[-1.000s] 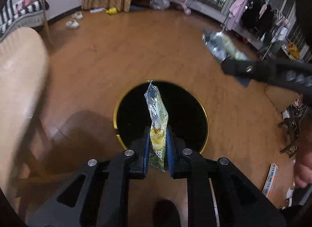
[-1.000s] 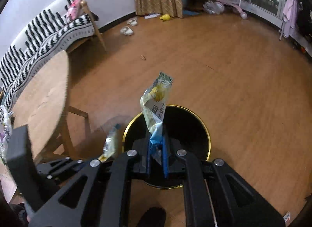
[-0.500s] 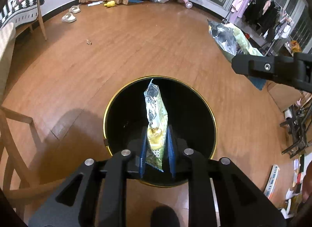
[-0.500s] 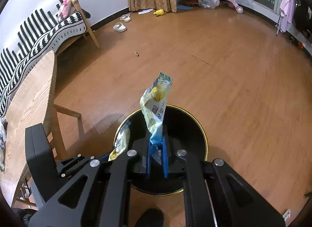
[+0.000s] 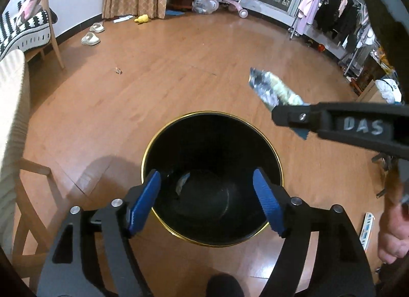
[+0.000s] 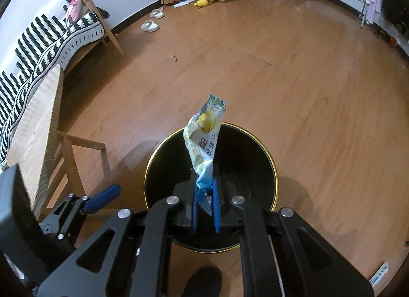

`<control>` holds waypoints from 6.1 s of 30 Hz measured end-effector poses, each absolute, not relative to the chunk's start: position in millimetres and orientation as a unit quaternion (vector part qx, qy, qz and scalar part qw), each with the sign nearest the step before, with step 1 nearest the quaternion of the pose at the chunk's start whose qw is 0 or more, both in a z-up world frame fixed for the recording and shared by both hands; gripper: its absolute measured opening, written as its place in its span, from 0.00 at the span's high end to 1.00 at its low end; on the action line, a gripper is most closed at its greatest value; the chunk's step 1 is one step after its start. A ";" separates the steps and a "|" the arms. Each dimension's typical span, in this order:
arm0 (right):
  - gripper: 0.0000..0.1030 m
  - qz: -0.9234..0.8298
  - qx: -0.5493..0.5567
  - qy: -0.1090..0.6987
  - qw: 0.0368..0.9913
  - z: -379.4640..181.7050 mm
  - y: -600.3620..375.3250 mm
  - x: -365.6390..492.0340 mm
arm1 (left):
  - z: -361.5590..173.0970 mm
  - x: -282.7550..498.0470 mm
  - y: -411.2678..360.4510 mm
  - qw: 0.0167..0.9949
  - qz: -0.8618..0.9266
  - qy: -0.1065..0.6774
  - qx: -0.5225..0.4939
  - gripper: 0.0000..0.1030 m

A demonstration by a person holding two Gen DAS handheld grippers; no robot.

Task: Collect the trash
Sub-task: 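Carry both wrappers to the black bin and open both grippers to drop them, then grasp the white leaflet with the left gripper while the right grasps white tissue, then carry leaflet and tissue to the bin and release both grippers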

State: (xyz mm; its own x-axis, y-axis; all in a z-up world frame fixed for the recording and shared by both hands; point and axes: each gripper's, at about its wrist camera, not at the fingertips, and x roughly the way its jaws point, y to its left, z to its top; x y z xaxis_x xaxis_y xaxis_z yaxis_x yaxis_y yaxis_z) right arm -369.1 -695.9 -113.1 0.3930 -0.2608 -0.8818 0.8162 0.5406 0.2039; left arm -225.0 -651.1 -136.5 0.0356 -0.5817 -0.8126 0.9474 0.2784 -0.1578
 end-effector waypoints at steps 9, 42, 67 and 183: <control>0.50 -0.349 0.343 0.428 0.760 -117.8 -697.2 -368.5 | -116.0 -220.5 -638.3 0.693 -0.561 0.402 0.210 0.21; 0.20 -0.173 0.176 0.367 0.897 34.4 -450.1 -149.2 | 43.7 -64.1 -311.6 0.850 -0.355 0.372 0.113 0.06; 0.30 0.076 0.227 0.488 0.840 -39.1 -200.0 46.9 | -23.8 98.6 -4.1 0.864 -0.075 0.490 -0.085 0.06; 0.39 -0.341 0.314 0.398 0.792 -57.3 -667.2 -342.1 | -53.7 -189.7 -577.7 0.697 -0.569 0.391 0.194 0.09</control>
State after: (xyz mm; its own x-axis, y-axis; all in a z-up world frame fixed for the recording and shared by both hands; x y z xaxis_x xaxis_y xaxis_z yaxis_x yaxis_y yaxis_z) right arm -342.1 -667.2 -57.3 0.4503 -0.2907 -0.8442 0.7904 0.5696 0.2255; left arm -189.7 -577.7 -53.7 0.0469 -0.6419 -0.7654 0.9448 0.2772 -0.1746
